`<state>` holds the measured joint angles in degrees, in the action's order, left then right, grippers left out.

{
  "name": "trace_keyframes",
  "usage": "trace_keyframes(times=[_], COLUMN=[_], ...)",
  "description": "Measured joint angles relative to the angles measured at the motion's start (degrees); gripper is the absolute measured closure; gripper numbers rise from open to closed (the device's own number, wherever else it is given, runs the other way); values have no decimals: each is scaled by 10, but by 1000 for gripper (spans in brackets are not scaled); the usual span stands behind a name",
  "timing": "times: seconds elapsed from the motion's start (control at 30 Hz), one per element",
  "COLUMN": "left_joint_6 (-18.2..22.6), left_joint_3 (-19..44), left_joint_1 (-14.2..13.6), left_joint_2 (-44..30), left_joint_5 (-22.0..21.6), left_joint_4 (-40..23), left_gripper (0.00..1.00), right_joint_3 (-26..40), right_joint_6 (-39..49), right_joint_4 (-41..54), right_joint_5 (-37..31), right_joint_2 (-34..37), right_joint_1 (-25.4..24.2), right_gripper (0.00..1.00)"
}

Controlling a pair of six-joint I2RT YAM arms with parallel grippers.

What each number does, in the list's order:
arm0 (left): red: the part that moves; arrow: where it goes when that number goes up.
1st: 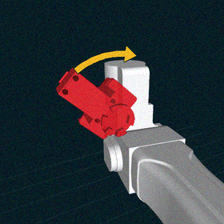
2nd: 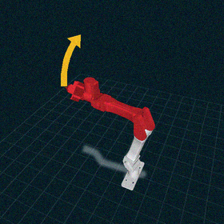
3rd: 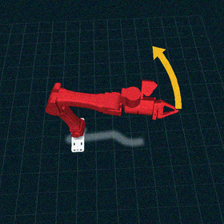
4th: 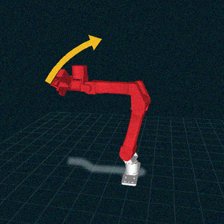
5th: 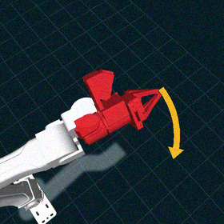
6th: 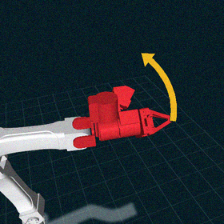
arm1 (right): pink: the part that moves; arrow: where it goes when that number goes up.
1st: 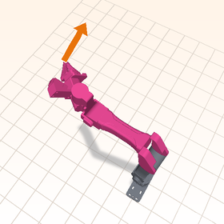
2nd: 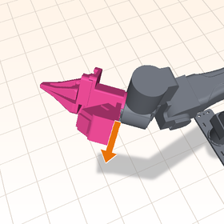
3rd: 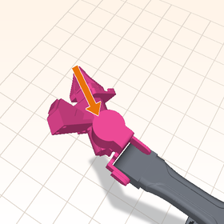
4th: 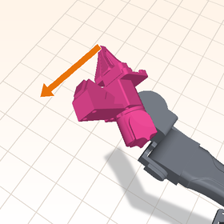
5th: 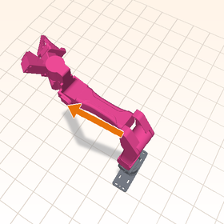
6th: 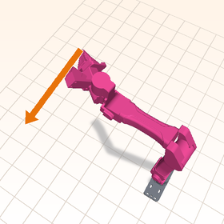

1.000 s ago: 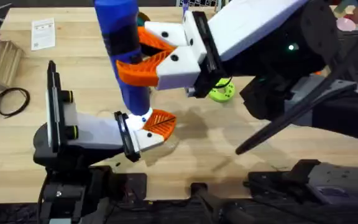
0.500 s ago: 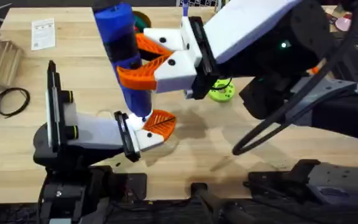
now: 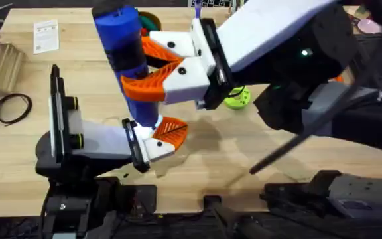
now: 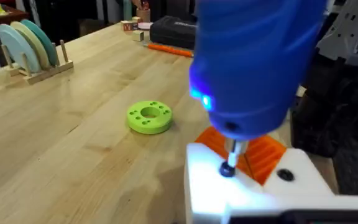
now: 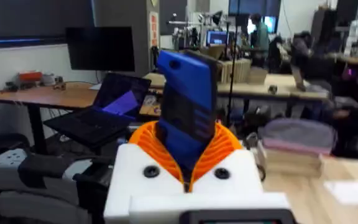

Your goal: Pick up the gripper from the table and insert it into the empty holder that is missing its gripper. Then pick up a screw, insert it into the mounting hole, and use the screwdriver to tighten it. Finally, clean up the table by picking up the vegetable and placing it into the bucket.

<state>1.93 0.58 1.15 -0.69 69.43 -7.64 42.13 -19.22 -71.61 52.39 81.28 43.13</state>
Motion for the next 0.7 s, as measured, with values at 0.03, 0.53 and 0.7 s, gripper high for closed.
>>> trace_keyframes(times=[0.03, 0.53, 0.7], left_joint_6=[0, 0, 0], left_joint_3=[0, 0, 0], left_joint_1=[0, 0, 0], left_joint_2=[0, 0, 0], left_joint_5=[0, 0, 0], left_joint_4=[0, 0, 0], left_gripper=[995, 995, 995], right_joint_3=[0, -4, -30], right_joint_6=[0, -80, -78], right_joint_4=[-10, -90, -111], right_joint_5=[0, -19, -35], right_joint_2=[0, 0, 0], right_joint_1=[1, -13, -13], right_gripper=[979, 979, 979])
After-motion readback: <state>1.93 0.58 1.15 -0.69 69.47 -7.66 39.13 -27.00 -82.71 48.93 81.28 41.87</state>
